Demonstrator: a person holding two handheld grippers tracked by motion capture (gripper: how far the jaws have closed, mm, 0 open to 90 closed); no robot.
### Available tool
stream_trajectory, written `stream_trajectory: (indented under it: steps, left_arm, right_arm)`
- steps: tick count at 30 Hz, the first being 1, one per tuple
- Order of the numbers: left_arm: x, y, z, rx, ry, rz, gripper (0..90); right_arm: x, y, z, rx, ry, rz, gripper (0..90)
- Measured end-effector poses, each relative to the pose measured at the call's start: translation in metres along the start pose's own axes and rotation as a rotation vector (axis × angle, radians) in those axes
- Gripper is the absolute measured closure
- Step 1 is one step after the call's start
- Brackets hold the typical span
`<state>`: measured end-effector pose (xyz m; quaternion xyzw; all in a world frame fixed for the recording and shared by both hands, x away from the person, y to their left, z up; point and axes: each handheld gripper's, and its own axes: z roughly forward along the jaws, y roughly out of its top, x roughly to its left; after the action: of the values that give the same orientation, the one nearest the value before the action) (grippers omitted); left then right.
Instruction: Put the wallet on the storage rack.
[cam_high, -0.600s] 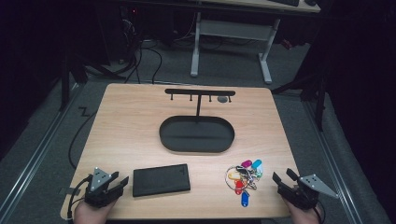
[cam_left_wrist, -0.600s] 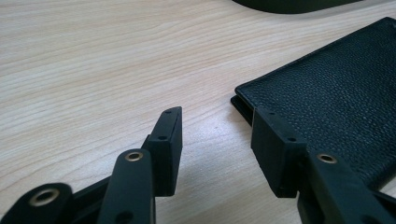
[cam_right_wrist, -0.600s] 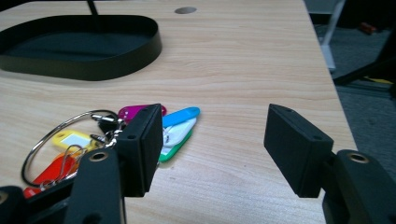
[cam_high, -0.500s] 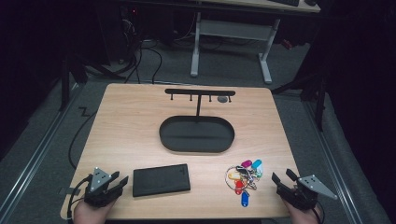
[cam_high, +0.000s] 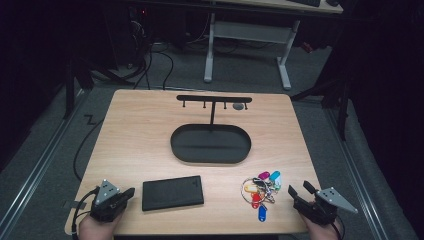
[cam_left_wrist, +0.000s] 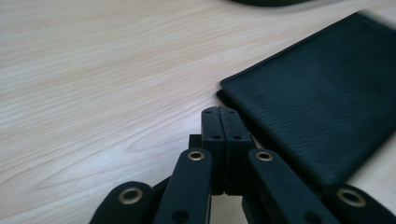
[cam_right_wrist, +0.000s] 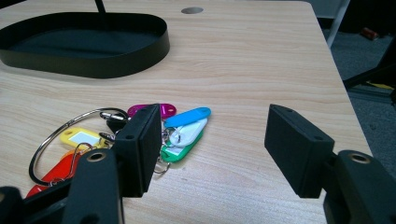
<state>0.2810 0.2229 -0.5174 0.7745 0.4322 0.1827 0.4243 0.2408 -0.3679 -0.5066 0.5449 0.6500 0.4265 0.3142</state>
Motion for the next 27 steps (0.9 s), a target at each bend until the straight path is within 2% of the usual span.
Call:
stream_trajectory:
  steps: [1, 4, 5, 6, 7, 8, 9, 10, 11, 12, 17, 19, 21, 25, 26, 27]
  left_arm:
    - [-0.013, 0.004, -0.003, -0.028, -0.024, 0.032, 90.0]
    - [-0.046, 0.011, -0.002, -0.043, -0.095, 0.104, 90.0]
    - [-0.067, 0.012, 0.005, -0.013, -0.137, 0.165, 90.0]
    - [-0.067, 0.012, 0.005, -0.013, -0.137, 0.165, 90.0]
    - [-0.089, 0.011, 0.015, 0.03, -0.188, 0.215, 90.0]
    - [-0.089, 0.011, 0.015, 0.03, -0.188, 0.215, 90.0]
    - [-0.098, 0.011, 0.019, 0.043, -0.2, 0.236, 90.0]
    - [-0.112, 0.012, 0.03, 0.078, -0.197, 0.279, 90.0]
    - [-0.117, 0.013, 0.036, 0.095, -0.195, 0.294, 90.0]
    - [-0.117, 0.013, 0.036, 0.095, -0.195, 0.294, 90.0]
    - [-0.136, 0.022, 0.058, 0.146, -0.169, 0.33, 90.0]
    - [-0.136, 0.029, 0.068, 0.153, -0.149, 0.322, 90.0]
    - [-0.135, 0.031, 0.071, 0.154, -0.155, 0.31, 90.0]
    - [-0.136, 0.045, 0.09, 0.185, -0.121, 0.315, 90.0]
    - [-0.136, 0.045, 0.09, 0.185, -0.121, 0.315, 90.0]
    - [-0.136, 0.049, 0.097, 0.207, -0.095, 0.33, 90.0]
  right_arm:
    - [-0.001, 0.0, 0.003, 0.008, 0.003, -0.002, 37.0]
    - [0.0, 0.002, 0.004, 0.001, 0.009, -0.005, 37.1]
    - [0.001, 0.003, 0.004, -0.001, 0.01, -0.002, 37.1]
    - [0.001, 0.004, 0.005, -0.002, 0.013, -0.004, 37.1]
    - [0.002, 0.004, 0.005, -0.001, 0.019, -0.008, 37.2]
    - [0.002, 0.004, 0.005, -0.003, 0.02, -0.012, 37.1]
    - [0.002, 0.004, 0.004, -0.004, 0.021, -0.015, 37.1]
    - [0.002, 0.004, 0.003, -0.007, 0.021, -0.014, 37.2]
    - [0.001, 0.004, 0.001, -0.01, 0.021, -0.009, 37.5]
    - [0.001, 0.004, 0.001, -0.01, 0.021, -0.009, 37.5]
    - [-0.003, 0.002, -0.002, -0.006, 0.025, 0.017, 37.7]
    - [-0.005, 0.002, -0.002, -0.007, 0.033, 0.033, 37.8]
    - [-0.005, 0.002, -0.002, -0.007, 0.035, 0.033, 37.8]
    - [-0.007, 0.001, -0.001, -0.001, 0.047, 0.031, 37.8]
    - [-0.007, 0.001, -0.001, -0.001, 0.047, 0.031, 37.8]
    - [-0.007, 0.001, -0.001, 0.0, 0.049, 0.035, 37.8]
